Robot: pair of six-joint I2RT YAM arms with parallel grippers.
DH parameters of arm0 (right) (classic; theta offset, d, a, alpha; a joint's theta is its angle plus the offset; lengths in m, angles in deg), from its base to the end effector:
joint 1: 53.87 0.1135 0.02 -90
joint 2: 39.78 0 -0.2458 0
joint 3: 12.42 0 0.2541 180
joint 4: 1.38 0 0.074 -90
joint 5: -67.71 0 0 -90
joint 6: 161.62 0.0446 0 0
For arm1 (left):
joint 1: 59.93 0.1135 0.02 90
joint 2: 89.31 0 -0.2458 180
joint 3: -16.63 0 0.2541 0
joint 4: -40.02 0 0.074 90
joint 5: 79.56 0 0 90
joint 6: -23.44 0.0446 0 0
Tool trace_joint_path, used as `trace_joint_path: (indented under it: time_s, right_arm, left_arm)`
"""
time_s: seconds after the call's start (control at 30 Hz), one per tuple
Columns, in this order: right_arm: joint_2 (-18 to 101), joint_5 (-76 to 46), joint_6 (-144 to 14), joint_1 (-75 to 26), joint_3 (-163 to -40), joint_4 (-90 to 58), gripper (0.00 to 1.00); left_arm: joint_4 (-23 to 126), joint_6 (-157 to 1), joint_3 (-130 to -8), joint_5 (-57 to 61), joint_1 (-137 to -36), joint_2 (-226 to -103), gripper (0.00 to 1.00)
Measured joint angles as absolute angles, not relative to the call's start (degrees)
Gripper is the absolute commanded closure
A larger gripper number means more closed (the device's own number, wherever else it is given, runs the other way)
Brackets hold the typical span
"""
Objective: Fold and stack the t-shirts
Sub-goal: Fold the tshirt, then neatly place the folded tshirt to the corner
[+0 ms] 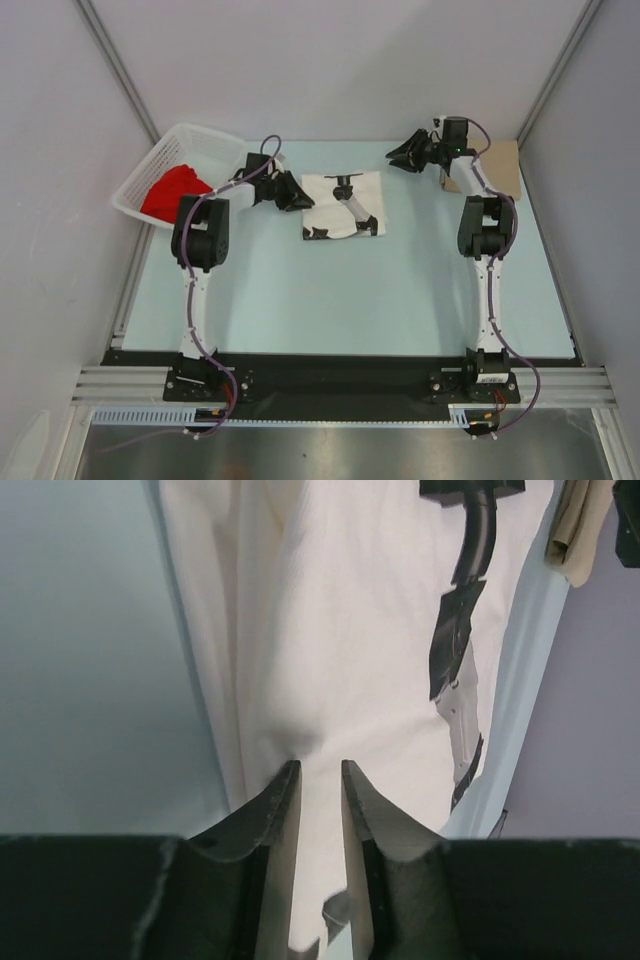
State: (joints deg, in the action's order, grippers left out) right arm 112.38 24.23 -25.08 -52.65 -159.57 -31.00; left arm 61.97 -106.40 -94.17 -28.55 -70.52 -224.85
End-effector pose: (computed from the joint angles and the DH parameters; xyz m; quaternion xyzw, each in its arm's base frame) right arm 0.5758 0.0446 0.1466 0.1441 0.8214 0.4926 0.2487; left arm 0.4871 -0.1196 0.1002 -0.1021 0.8788 -0.4288 0.1826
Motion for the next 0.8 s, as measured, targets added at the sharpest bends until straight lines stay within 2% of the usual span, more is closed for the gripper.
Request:
trace_joint_path:
  time_s: [0.07,0.17,0.27,0.4,0.6,0.73,0.8]
  right_arm:
    - [111.81,23.33,-27.94,-53.81,-160.88,-34.32,0.29]
    - [111.07,22.11,-33.14,-54.34,-160.86,-39.81,0.14]
    - [110.98,21.45,-38.94,-53.64,-160.53,-44.27,0.05]
    - [110.98,20.08,-45.49,-51.61,-160.18,-47.81,0.02]
    - [111.11,19.09,-50.39,-49.05,-160.16,-47.74,0.02]
    - [112.36,19.42,-50.89,-48.7,-161.47,-46.3,0.12]
    - [112.88,19.64,-50.74,-48.5,-161.89,-45.51,0.13]
  left_arm:
    - [63.37,-105.48,-92.4,-27.65,-70.72,-222.73,0.69]
    - [65.77,-104.45,-89.14,-27.02,-70.85,-218.82,0.69]
    - [67.54,-103.62,-85.82,-26.97,-71.18,-214.32,0.69]
    - [69.36,-102.81,-81.47,-26.99,-71.88,-207.94,0.69]
    - [70.62,-100.93,-73.6,-26.75,-73.08,-198.34,0.69]
    - [71.78,-99.29,-68.92,-25.92,-73.21,-194.52,0.68]
    - [72.35,-98.99,-67.31,-25.7,-73.21,-193.66,0.68]
